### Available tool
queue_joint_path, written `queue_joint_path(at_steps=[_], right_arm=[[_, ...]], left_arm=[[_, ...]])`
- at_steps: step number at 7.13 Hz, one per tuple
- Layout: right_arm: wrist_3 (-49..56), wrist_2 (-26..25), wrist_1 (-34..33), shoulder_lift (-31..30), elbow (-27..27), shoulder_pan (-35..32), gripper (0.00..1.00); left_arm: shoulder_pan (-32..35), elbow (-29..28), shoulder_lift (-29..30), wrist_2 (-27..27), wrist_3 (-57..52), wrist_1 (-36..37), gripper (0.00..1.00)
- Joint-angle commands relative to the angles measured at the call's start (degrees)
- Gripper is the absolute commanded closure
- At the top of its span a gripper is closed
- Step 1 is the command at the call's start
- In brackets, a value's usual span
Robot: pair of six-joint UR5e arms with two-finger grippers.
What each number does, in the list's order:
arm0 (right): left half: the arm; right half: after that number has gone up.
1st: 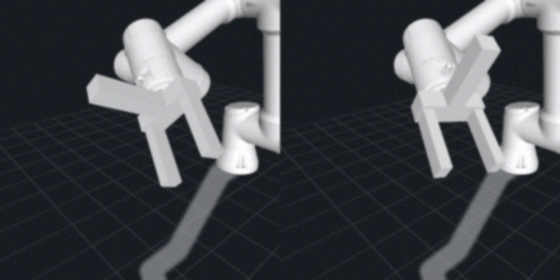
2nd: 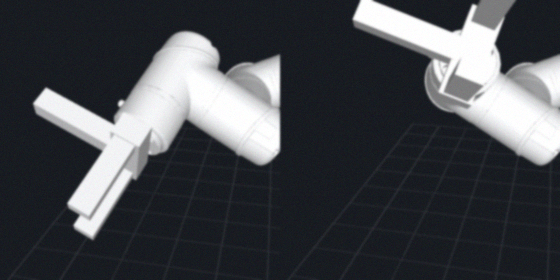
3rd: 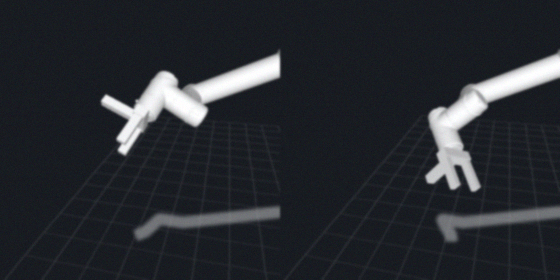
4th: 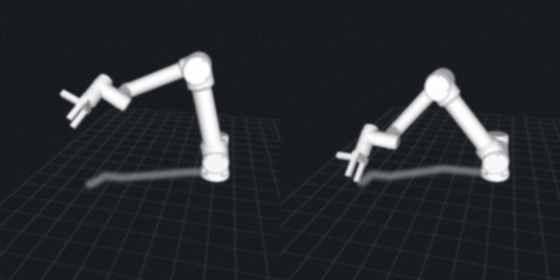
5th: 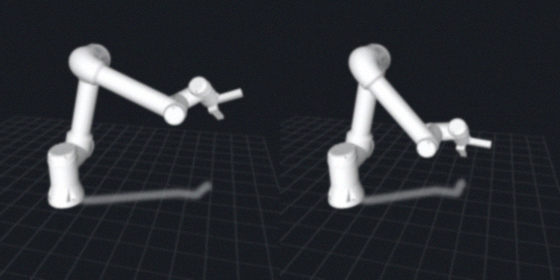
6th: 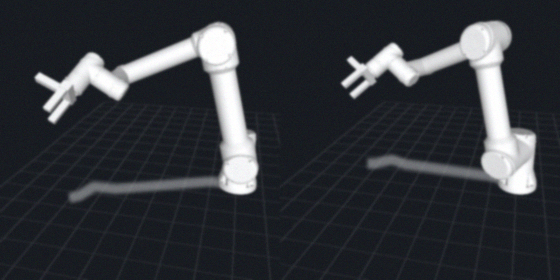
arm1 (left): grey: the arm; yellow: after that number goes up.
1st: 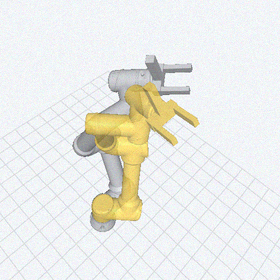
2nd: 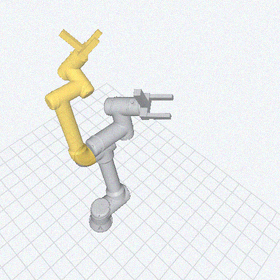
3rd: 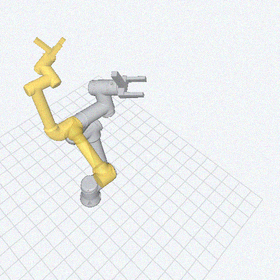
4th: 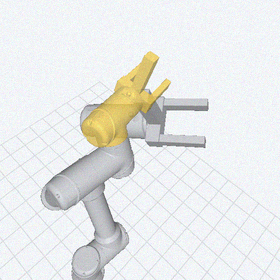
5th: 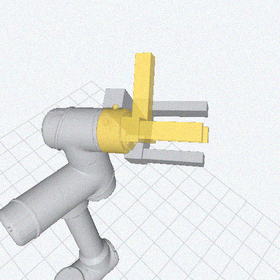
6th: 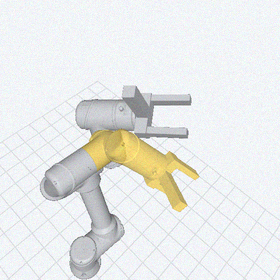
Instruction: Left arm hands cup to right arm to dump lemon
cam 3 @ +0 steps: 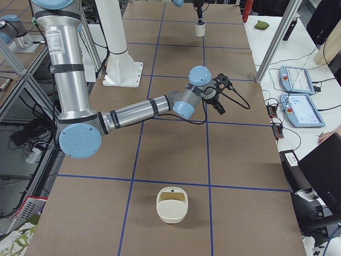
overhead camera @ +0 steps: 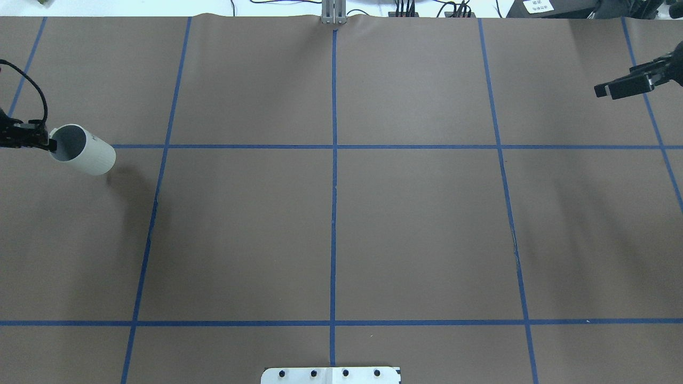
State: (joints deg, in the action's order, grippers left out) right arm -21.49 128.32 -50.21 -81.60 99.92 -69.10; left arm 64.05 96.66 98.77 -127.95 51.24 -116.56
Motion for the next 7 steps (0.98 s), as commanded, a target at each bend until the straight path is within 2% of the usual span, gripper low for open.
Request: queue_joint_path(at_steps=[1,2,3,4,5,7], right_arm=[[0.1,-7.2,4.3,1.5,-0.3,3.8,0.07],[0.2,-16.2,9.9,2.4,-0.3,8.8,0.05],[-0.1,-25.8,12.2,4.9,-0.4,13.9,0.02],[0.0,-32.0,12.2,7.3,-0.7,18.7,0.01],[0.0,-36.6,12.6,12.0,-3.7,23.0,0.01],[-0.2,-45.0,12.6,19.3,-6.7,29.9,0.01]], left_arm=[[0.0,0.2,8.2,0.1,0.9,6.8,1.00],[-0.1,0.3,11.6,0.0,1.2,9.9,1.00],[-0.2,0.3,15.1,0.0,3.2,13.0,1.00],[-0.3,0.3,18.6,0.0,4.3,16.6,1.00],[-0.8,0.2,22.0,-0.1,5.4,19.6,1.00],[-4.1,-0.9,28.0,0.1,11.1,20.5,1.00]])
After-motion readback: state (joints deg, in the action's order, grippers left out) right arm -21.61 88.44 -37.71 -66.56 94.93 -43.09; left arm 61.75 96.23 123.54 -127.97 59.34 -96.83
